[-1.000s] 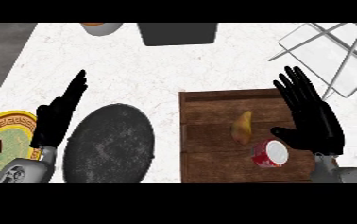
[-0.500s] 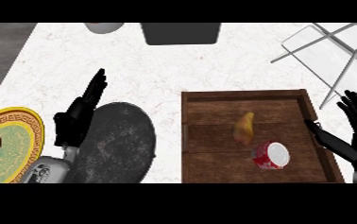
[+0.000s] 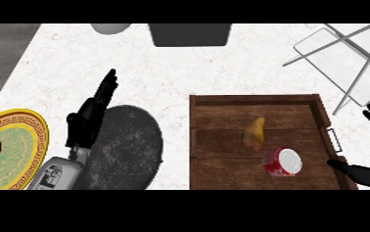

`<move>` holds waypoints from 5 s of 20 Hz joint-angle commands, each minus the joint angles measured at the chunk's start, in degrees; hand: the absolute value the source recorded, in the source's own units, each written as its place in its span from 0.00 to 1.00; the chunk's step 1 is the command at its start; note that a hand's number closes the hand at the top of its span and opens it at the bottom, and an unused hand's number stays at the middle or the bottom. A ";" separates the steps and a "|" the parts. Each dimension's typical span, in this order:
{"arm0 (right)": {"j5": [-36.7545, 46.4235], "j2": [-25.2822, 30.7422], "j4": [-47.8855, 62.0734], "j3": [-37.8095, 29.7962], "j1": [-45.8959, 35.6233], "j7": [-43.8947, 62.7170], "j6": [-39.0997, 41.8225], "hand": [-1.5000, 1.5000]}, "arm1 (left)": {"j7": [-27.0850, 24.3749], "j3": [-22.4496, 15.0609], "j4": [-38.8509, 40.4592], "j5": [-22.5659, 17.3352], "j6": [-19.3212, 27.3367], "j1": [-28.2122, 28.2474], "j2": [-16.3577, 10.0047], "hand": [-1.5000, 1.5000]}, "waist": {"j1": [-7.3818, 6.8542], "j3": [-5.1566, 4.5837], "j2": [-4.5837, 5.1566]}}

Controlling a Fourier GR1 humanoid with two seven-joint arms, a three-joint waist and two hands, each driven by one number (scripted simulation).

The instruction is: Pick the can from the tray and place it in the tiered shelf

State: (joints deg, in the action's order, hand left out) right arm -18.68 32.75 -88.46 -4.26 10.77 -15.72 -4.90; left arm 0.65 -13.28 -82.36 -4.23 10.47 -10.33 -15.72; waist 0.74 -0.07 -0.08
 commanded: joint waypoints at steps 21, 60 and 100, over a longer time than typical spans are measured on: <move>17.20 21.81 -44.09 8.30 1.79 56.76 10.97 0.00 | 0.20 1.40 1.38 3.09 -1.39 -0.80 3.21 0.50 | -0.48 0.04 0.01; 48.95 -10.33 -39.00 17.92 -2.75 62.49 27.85 0.00 | -1.20 6.83 4.82 12.66 -4.45 -2.13 11.68 0.50 | -0.46 0.06 0.09; 71.00 -16.59 -17.14 18.47 2.76 34.64 19.45 1.00 | 1.95 11.59 -0.22 12.52 -10.64 -0.96 12.32 0.50 | -0.52 0.08 0.05</move>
State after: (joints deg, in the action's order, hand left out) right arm 49.19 15.93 -108.65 13.08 11.09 23.87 18.85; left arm 2.01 -1.51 -83.17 8.07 -0.61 -10.13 -4.42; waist 0.08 -0.23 -0.23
